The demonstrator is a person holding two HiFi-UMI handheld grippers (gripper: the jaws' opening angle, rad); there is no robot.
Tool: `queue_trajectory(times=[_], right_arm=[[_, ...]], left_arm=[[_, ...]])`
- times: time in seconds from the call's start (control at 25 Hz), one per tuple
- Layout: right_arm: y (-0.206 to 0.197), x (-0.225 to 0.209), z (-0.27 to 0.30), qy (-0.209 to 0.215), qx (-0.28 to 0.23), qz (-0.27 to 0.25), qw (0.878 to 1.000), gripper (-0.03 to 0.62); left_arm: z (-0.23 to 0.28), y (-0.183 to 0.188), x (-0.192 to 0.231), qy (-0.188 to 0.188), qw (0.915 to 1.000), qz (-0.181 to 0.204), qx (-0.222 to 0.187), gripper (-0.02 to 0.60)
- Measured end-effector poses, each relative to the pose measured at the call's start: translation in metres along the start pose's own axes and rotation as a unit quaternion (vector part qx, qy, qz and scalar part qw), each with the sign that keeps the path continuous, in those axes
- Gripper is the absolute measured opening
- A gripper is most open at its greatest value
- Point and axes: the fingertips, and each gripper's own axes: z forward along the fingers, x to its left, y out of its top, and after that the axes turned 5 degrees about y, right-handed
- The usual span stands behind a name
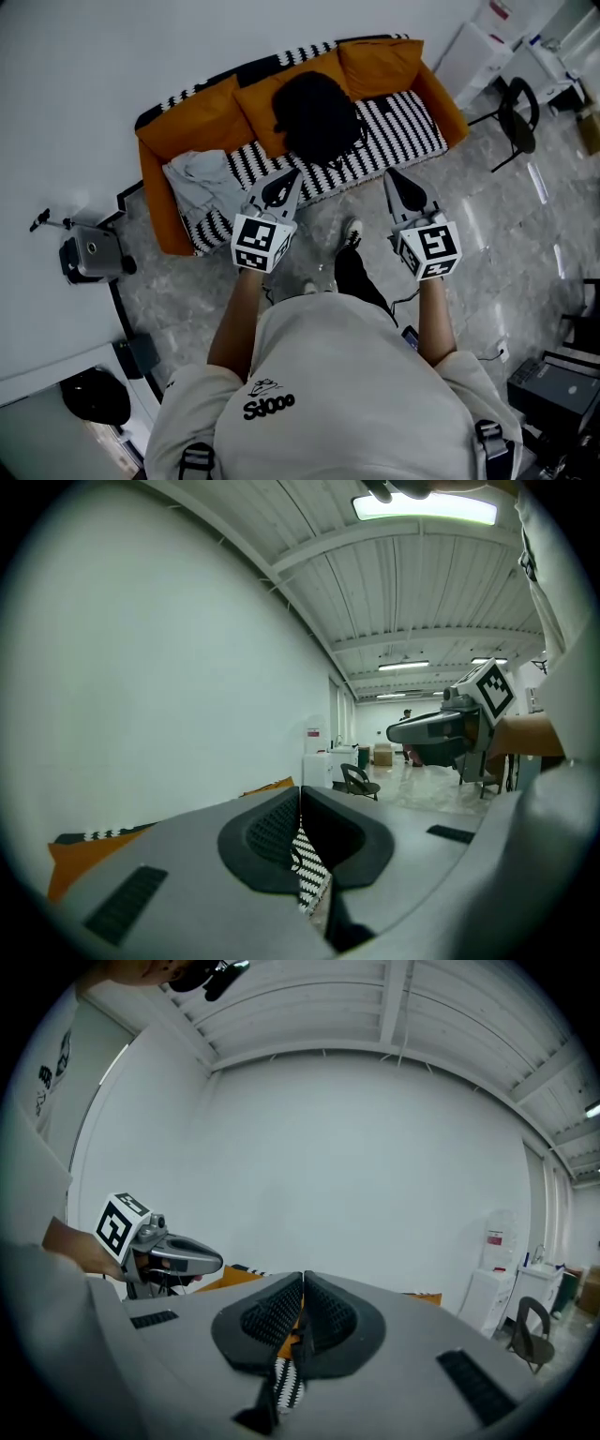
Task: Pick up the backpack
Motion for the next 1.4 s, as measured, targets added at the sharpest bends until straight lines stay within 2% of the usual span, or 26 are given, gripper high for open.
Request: queue_trajectory(times=[0.24,0.6,1.0,1.2,1.24,1.32,1.4], right_arm=[[-0.010,-0.053,0.054,0.014,0.009,0.004,1.000,0.034],[-0.021,-0.168,0.147,0.040,0.028,0.022,0.999,0.034],[-0.022,-0.258,0.228,0.070,0.035,0.034,0.996,0.034],[-0.026,-0.294,0.256,0.084,0.037,0.044,0.995,0.034],[-0.027,-0.300,0.261,0.086,0.038,0.046,0.994,0.034],[-0.029,-0.312,0.271,0.092,0.038,0.052,0.994,0.034],[-0.036,-0.324,0.281,0.098,0.043,0.057,0.993,0.034]], left_arm=[[0.072,-0.010,0.029,0.010,0.9995,-0.003,0.030,0.023],[0.216,-0.015,0.077,0.032,0.9952,0.014,0.091,0.023],[0.348,-0.019,0.120,0.051,0.9862,0.041,0.152,0.023],[0.398,-0.037,0.135,0.061,0.9776,0.060,0.192,0.025],[0.406,-0.042,0.136,0.059,0.9748,0.066,0.204,0.032],[0.423,-0.050,0.137,0.051,0.9696,0.076,0.227,0.144],[0.441,-0.056,0.139,0.052,0.9667,0.077,0.239,0.147]])
